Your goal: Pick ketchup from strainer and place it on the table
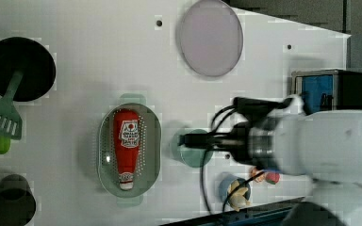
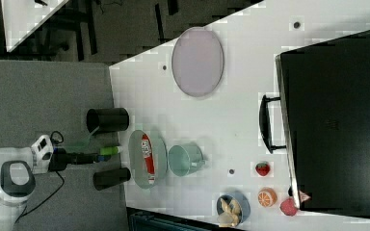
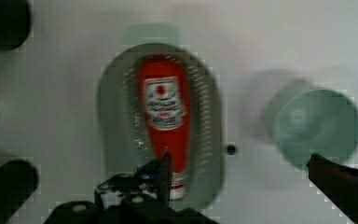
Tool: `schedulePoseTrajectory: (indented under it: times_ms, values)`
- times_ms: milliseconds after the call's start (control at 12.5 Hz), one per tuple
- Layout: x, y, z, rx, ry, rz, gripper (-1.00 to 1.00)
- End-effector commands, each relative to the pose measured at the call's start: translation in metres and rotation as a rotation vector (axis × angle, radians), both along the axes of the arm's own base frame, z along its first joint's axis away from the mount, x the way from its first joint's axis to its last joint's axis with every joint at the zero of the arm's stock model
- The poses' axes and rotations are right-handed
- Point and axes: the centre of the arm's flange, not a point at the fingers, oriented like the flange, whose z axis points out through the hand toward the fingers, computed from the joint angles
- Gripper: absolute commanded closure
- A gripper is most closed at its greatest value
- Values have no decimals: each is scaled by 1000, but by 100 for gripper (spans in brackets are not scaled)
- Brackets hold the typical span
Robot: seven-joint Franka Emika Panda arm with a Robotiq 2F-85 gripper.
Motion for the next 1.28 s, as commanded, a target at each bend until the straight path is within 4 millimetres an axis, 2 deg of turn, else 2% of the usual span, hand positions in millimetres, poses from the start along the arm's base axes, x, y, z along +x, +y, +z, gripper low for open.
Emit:
schedulePoseTrajectory:
  times_ms: [80, 320, 720, 1040, 1280]
  values:
    - [6, 11, -29, 49, -27, -40, -100]
    - [0, 21, -81, 87, -62, -13, -100]
    - [-16, 19, -168, 188, -64, -7, -100]
    - [-22, 20, -221, 237, 2, -36, -100]
    - [-22, 20, -247, 261, 12, -56, -100]
